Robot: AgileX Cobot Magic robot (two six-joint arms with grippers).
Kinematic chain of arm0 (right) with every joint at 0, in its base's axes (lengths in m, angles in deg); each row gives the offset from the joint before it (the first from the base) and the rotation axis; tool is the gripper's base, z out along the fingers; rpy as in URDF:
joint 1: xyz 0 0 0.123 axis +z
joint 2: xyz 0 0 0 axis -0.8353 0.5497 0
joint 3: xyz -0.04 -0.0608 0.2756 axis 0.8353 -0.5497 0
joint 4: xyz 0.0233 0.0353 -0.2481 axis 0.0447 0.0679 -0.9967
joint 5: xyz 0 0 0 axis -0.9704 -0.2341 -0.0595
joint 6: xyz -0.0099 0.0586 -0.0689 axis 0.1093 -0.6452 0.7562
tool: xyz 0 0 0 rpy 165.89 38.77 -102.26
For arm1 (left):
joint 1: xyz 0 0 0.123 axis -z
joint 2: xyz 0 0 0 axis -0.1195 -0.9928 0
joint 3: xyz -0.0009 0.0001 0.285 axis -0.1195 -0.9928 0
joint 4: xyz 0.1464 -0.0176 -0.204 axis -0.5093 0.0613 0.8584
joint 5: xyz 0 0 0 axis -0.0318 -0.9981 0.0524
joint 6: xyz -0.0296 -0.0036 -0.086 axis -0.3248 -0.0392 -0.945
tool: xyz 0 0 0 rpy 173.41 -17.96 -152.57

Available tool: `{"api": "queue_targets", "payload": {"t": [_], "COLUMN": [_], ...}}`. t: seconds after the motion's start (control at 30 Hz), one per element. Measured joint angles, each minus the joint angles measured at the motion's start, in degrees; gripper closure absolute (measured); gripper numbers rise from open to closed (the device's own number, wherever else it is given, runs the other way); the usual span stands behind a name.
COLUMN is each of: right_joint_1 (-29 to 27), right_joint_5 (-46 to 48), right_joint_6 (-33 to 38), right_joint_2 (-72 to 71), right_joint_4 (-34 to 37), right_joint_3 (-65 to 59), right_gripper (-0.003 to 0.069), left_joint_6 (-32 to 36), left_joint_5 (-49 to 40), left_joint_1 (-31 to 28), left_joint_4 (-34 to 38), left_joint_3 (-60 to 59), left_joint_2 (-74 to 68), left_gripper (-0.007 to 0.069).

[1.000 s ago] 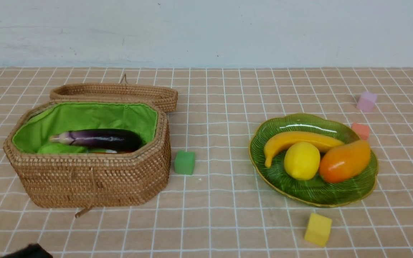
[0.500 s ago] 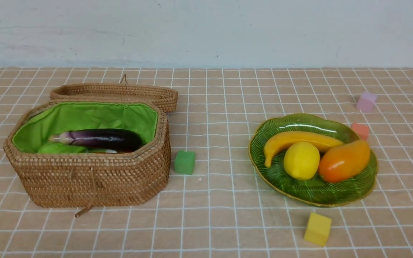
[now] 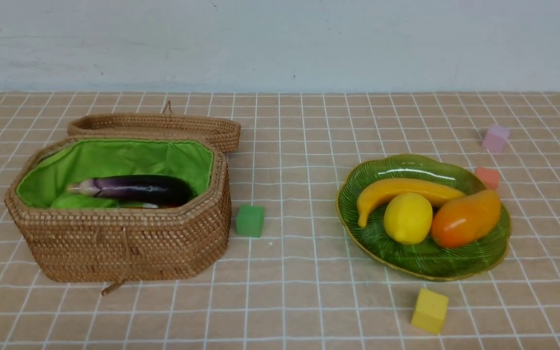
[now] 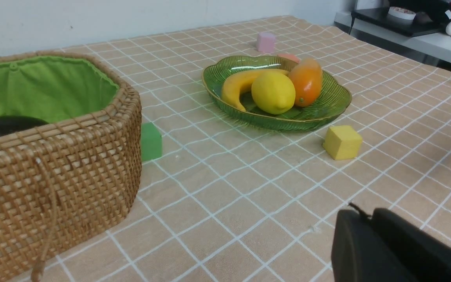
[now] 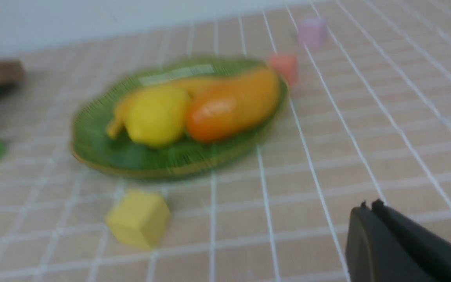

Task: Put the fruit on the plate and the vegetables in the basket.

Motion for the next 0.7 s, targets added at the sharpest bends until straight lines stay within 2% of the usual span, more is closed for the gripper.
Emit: {"api": "queue_targets", "payload": {"t": [0.7], "right_joint_1": [-0.14], "right_joint_5": [0.21], "right_joint_6": [0.15], "right_joint_2": [-0.08], "right_joint_4": [-0.94], "right_joint_3": [-1.16], "right_gripper": [0.0667], "left_joint_6": [0.0], "left_joint_5": [-0.09], "left_joint_1": [0.0], "left_joint_4": [0.0], "left_joint_3": [-0.04], "left_joint_2": [0.0], "left_gripper": [0.0553]}}
